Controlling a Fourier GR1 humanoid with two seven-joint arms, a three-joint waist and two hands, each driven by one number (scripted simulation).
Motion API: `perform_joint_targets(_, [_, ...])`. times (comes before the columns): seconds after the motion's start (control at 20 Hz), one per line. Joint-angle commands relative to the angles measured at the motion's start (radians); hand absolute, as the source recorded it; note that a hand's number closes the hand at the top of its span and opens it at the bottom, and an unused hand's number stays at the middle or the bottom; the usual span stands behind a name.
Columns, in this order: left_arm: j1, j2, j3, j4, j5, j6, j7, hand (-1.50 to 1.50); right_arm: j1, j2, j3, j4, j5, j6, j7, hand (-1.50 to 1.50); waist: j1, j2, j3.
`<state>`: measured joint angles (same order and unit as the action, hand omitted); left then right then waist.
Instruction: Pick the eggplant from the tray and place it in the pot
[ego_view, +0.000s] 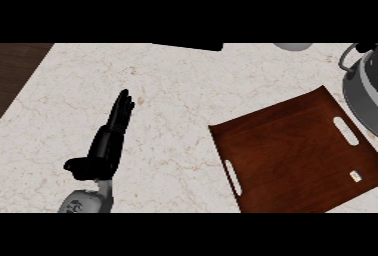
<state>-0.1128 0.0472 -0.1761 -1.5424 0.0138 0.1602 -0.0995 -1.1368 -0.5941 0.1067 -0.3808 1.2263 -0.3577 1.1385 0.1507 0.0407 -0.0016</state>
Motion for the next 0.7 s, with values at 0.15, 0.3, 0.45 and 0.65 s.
perform_joint_targets(0.15, [0.03, 0.011, 0.042, 0.022, 0.017, 0.002, -0.038, 0.0, -0.039, 0.014, -0.027, 0.123, 0.059, -0.085, 0.171, 1.5, -0.061, -0.007, 0.003])
perform_joint_targets(0.3, [0.034, 0.026, 0.055, -0.028, 0.017, 0.012, -0.001, 0.0, -0.042, 0.011, -0.057, 0.161, 0.048, -0.094, 0.135, 1.5, -0.071, -0.015, 0.004])
perform_joint_targets(0.45, [0.037, 0.013, 0.056, -0.028, 0.015, 0.027, 0.006, 0.0, 0.009, -0.018, -0.111, 0.186, 0.006, -0.155, 0.048, 1.5, -0.085, -0.014, 0.005])
perform_joint_targets(0.65, [0.062, -0.016, 0.039, 0.034, -0.008, 0.04, -0.058, 0.0, 0.02, -0.006, -0.178, 0.209, -0.056, -0.156, -0.024, 1.5, -0.103, -0.019, 0.004])
